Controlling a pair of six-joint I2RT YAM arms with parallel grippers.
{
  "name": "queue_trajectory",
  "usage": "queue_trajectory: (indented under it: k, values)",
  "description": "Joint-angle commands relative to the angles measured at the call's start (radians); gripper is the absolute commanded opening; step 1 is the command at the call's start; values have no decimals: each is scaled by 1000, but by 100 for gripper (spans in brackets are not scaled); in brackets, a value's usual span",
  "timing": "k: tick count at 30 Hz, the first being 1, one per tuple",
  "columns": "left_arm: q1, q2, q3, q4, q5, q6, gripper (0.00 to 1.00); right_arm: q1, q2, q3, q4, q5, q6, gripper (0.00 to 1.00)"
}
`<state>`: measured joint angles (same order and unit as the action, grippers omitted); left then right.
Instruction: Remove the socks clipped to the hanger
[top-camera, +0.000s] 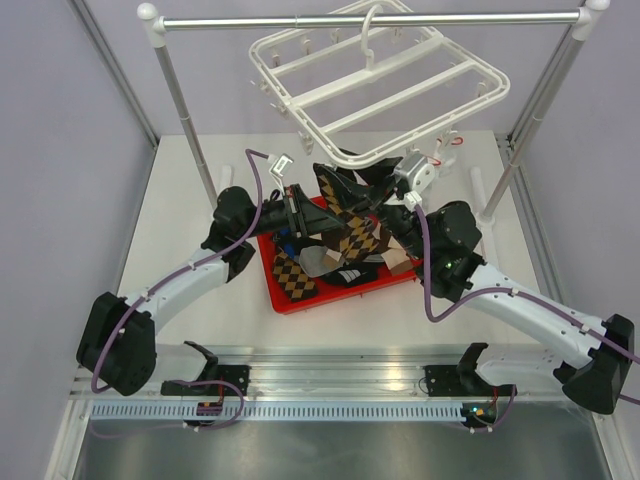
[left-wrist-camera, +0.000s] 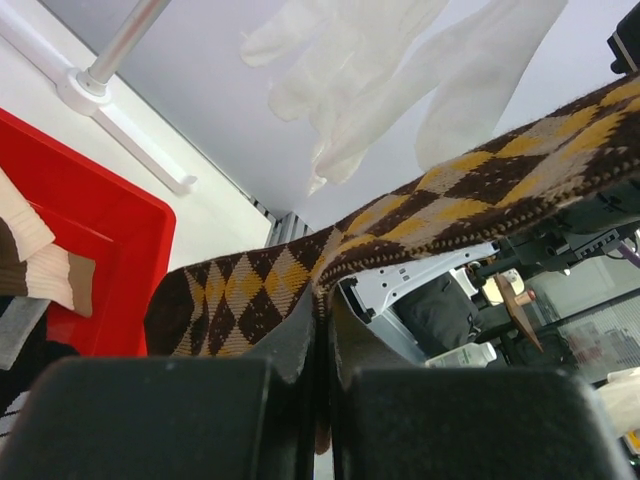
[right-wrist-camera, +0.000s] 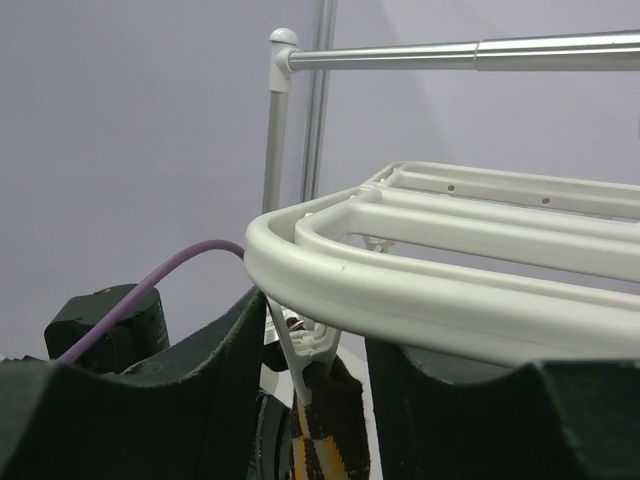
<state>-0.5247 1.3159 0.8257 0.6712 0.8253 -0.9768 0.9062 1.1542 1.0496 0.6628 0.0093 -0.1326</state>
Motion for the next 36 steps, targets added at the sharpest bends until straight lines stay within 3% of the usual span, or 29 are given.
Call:
queue_trajectory:
  k: [1,7,12,17,22,24,25,28,29,32,36]
  values:
    - [-6,5,39,50,29,-25,2,7,7,17,44,14,16,47]
    - [-6,6,38,53,29,-25,2,10,1,13,35,27,22,28]
    - [-6,6,33,53,20,-25,2,16,-1,16,29,44,31,5]
    - [-6,0,35,27,-18,-10,2,17,-4,21,9,64,30,1]
    - [-6,-20,41,-126,-193,77,4,19,-7,21,-8,77,24,1]
    - [-6,-21,39,-163,-262,111,10,19,-7,20,-11,78,24,1]
    - [-6,-23,39,-166,-278,137,20,19,-7,20,-12,80,24,1]
    - [-6,-18,29,-151,-316,158,35,20,-5,23,-20,84,22,1]
    - [-5,-18,30,-148,-318,159,47,20,-4,24,-22,86,22,1]
    - [-6,-24,32,-142,-334,173,56,20,-5,27,-29,89,21,1]
    - [-6,-38,29,-148,-353,187,58,19,-10,30,-42,96,18,1]
